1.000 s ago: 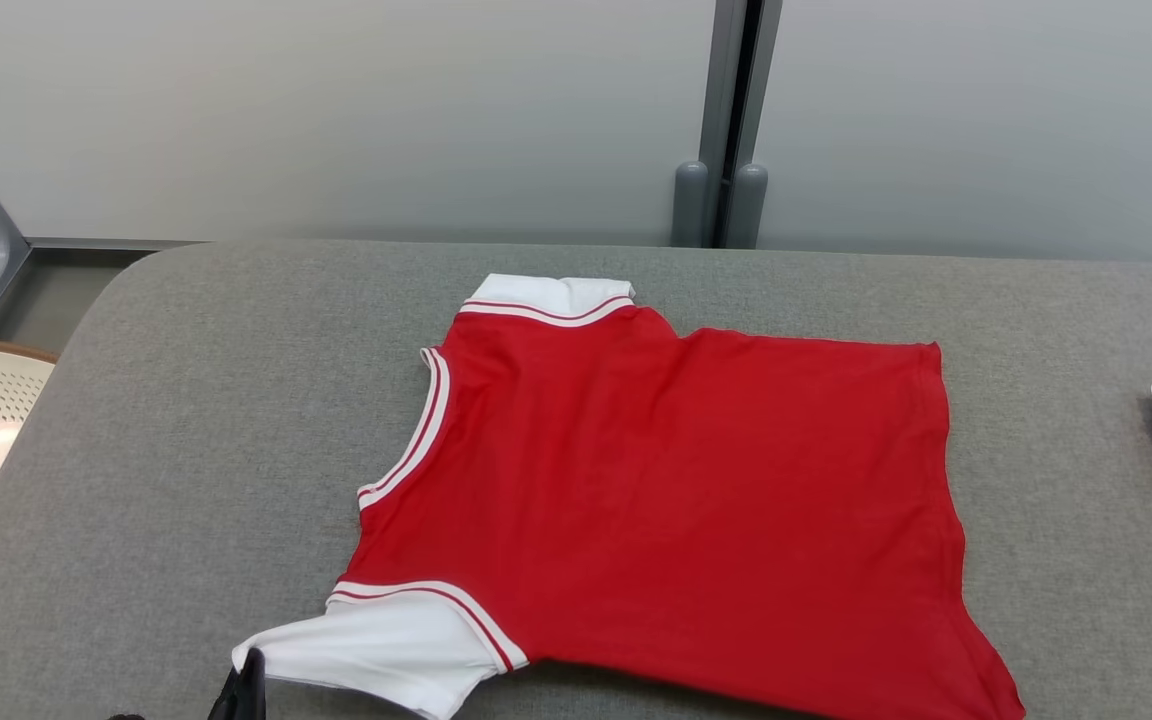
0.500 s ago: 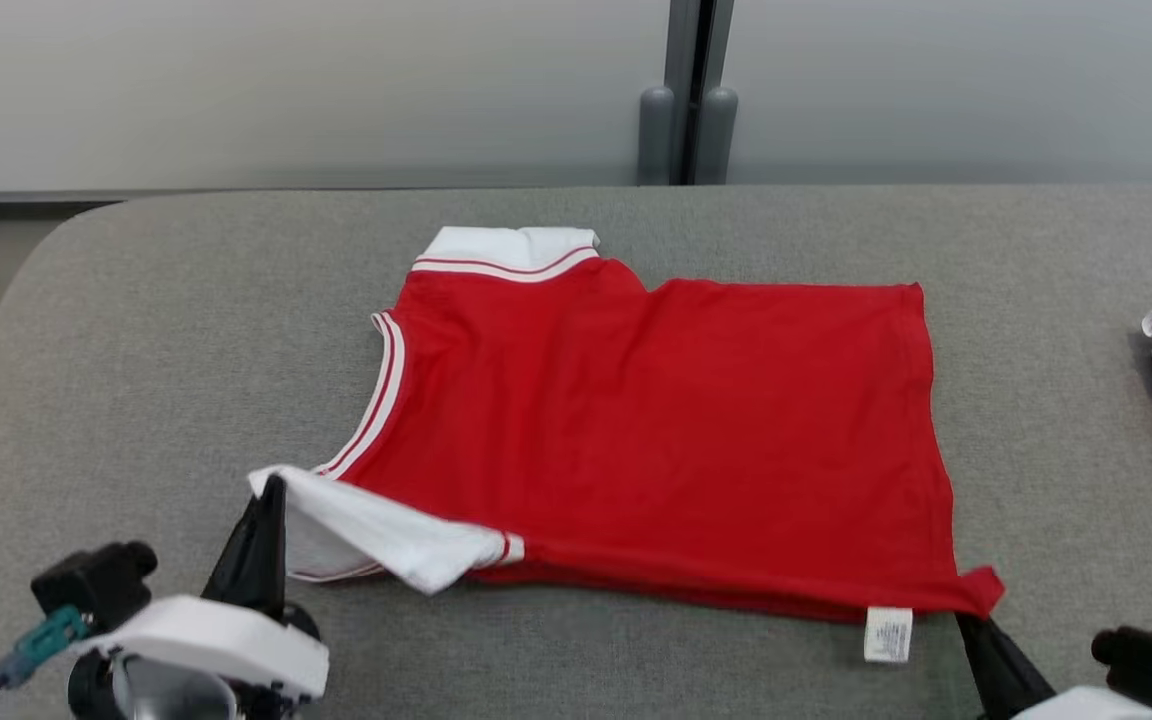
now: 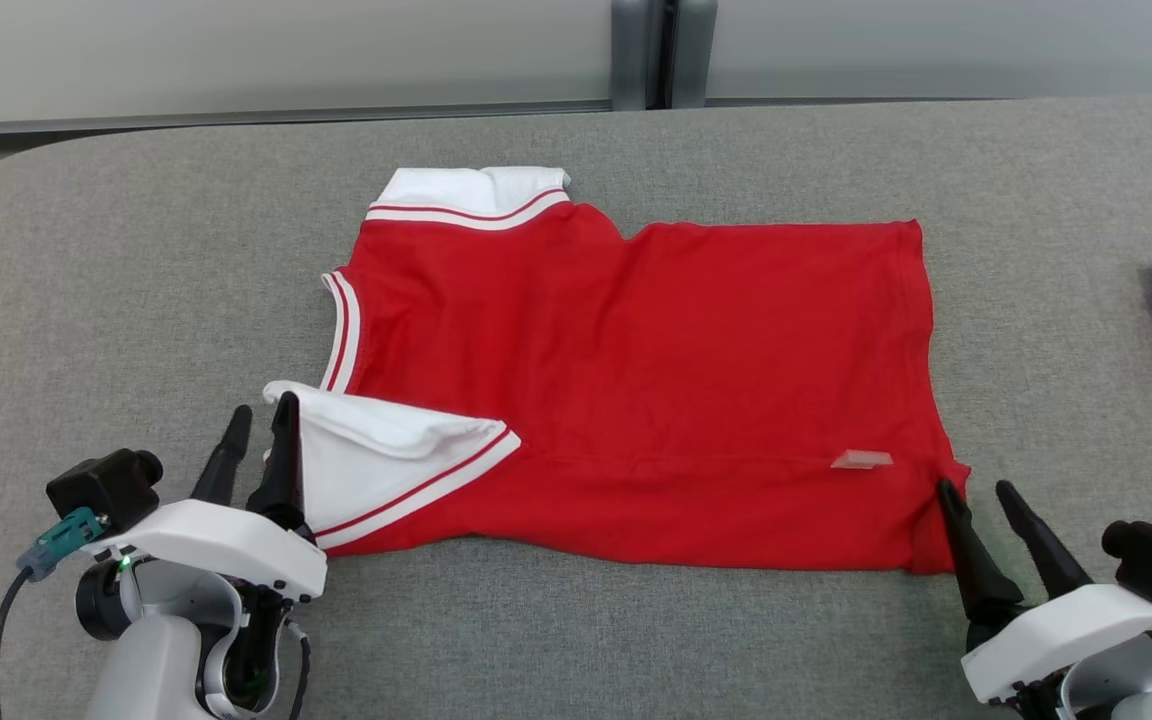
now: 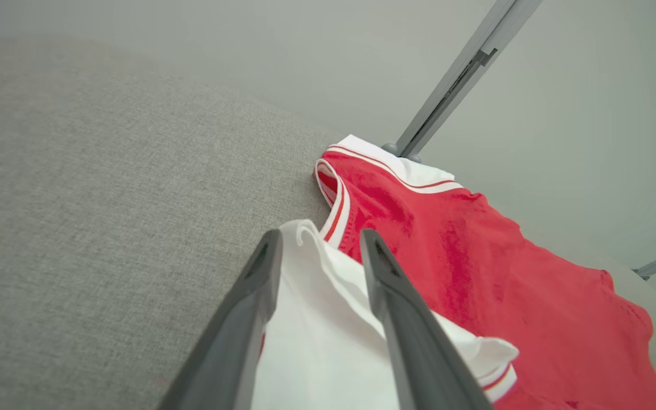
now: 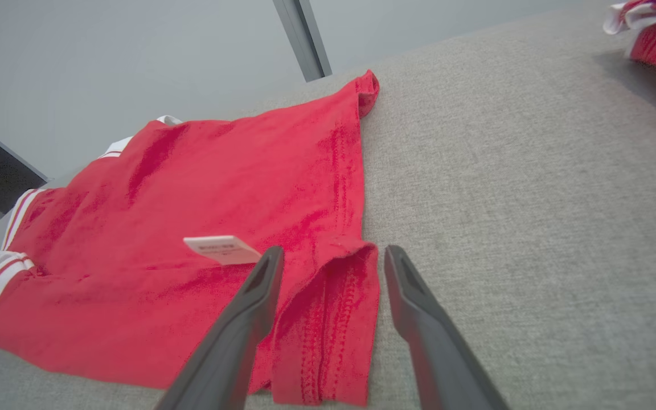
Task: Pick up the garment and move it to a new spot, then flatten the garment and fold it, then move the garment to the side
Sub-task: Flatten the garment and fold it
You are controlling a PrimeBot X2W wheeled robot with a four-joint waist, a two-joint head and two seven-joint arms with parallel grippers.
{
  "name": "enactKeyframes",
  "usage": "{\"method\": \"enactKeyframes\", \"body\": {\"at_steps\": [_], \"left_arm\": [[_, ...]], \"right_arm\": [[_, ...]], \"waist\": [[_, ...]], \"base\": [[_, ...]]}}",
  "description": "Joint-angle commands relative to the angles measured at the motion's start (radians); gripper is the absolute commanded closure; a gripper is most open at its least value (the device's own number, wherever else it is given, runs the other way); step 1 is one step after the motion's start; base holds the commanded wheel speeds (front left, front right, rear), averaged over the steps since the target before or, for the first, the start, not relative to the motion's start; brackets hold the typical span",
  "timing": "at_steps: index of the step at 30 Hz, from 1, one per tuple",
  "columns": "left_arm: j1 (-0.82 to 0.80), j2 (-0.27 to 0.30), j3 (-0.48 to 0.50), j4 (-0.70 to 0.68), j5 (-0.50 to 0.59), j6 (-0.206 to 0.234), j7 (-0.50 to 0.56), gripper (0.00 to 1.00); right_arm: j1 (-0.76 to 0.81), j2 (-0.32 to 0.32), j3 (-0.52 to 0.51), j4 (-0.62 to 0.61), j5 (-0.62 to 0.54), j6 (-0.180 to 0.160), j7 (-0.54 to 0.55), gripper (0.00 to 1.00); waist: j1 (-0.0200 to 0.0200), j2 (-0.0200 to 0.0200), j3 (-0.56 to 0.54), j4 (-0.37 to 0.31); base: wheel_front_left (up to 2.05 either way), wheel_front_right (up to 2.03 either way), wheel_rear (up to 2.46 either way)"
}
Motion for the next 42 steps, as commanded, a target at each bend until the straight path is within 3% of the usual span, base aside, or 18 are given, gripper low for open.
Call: {"method": "enactKeyframes", "body": {"at_steps": [1,8,13,21,31,42], "left_arm": [[-0.019,0.017,-0.011,0.006,0.052,0.01,-0.047,0.0],[0.008,0.019,-0.039,-0.038,0.176,0.06,-0.227,0.0],[0.066,0.007,-0.039,-0.157,0.246,0.093,-0.267,0.0],[0.236,0.003,-0.046,-0.358,0.356,0.11,-0.27,0.0],[0.314,0.029,-0.066,-0.33,0.342,0.092,-0.217,0.0],[0.278,0.033,-0.078,-0.305,0.329,0.098,-0.183,0.0]], "right_arm": [[-0.018,-0.012,-0.001,-0.006,0.0,0.0,-0.022,0.0],[-0.031,-0.035,-0.031,-0.083,-0.074,0.0,-0.125,0.0],[-0.01,-0.035,-0.057,-0.149,-0.16,0.0,-0.165,0.0],[0.092,-0.003,-0.073,-0.249,-0.252,0.0,-0.146,0.0],[0.173,0.036,-0.084,-0.28,-0.256,0.0,-0.12,0.0],[0.165,0.042,-0.092,-0.262,-0.244,0.0,-0.106,0.0]], "waist": [[0.0,-0.0001,0.009,0.004],[0.0,-0.0001,0.012,0.002],[0.0,-0.0001,-0.01,-0.007],[0.0,-0.0001,-0.067,-0.016],[0.0,-0.0001,-0.108,-0.023],[0.0,-0.0001,-0.104,-0.016]], "base": [[0.0,0.0,0.0],[0.0,0.0,0.0],[0.0,0.0,0.0],[0.0,0.0,0.0],[0.0,0.0,0.0],[0.0,0.0,0.0]]}}
